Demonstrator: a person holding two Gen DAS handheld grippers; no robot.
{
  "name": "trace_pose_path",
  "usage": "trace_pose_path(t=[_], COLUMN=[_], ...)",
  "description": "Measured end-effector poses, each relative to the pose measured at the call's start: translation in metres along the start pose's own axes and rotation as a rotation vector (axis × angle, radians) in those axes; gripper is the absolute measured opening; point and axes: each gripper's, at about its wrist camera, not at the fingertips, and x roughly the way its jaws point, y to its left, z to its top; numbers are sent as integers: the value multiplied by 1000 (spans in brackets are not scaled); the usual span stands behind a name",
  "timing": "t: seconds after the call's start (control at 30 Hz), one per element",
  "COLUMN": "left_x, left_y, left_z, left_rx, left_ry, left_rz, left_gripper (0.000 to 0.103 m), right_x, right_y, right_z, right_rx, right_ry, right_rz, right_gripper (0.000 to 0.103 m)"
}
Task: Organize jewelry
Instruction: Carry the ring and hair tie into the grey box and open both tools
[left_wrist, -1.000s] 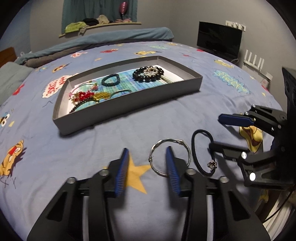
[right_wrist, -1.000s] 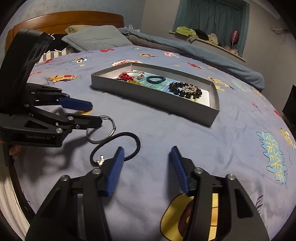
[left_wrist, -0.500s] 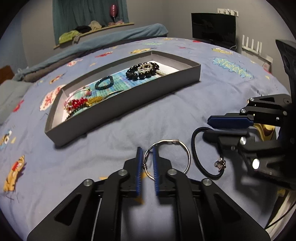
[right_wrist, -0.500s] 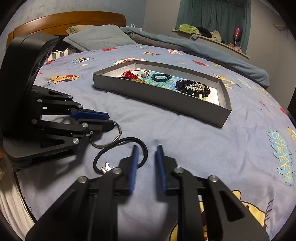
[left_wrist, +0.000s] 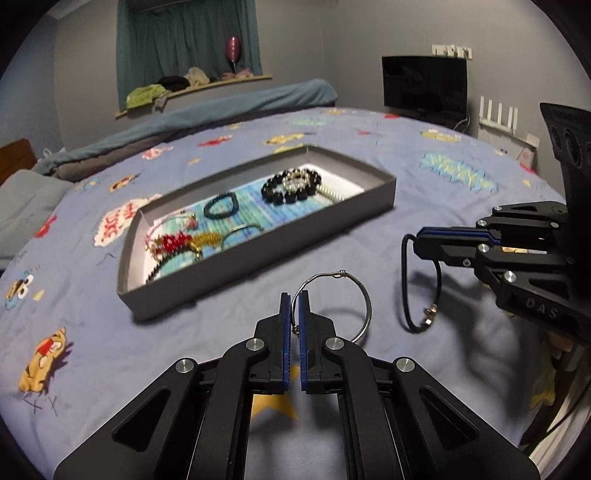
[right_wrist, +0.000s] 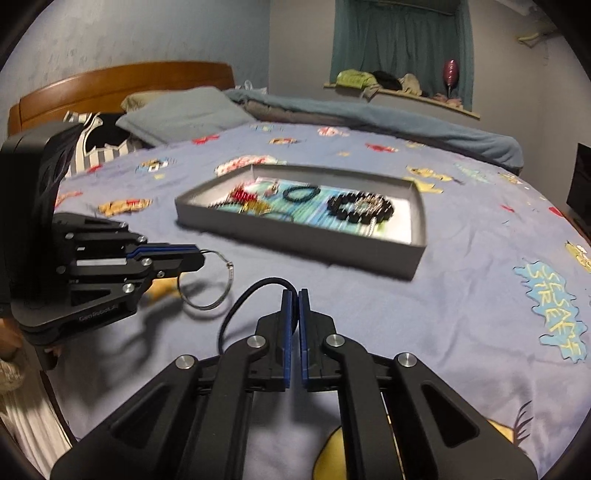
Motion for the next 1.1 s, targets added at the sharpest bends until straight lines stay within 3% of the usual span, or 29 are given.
trace_pose_path(t=[0.37,0.7,0.93,1.1], left_x=[-9,28,80,107], left_y=[14,42,68,79], left_z=[36,88,88,81], left_rx=[-36,-91,-147,-189], left_ry=[-77,-103,2,66], left_rz=[18,56,76,77], left_gripper=[4,4,4,4], right_x=[-11,16,53,80], right_y=[-22,-60,-68,-61], right_z=[39,82,93,92], right_rx=[60,114,119,110], right_ry=[-120,-174,-140,-68], right_rz=[-53,-114,-104,-72], right_gripper=[3,3,3,3])
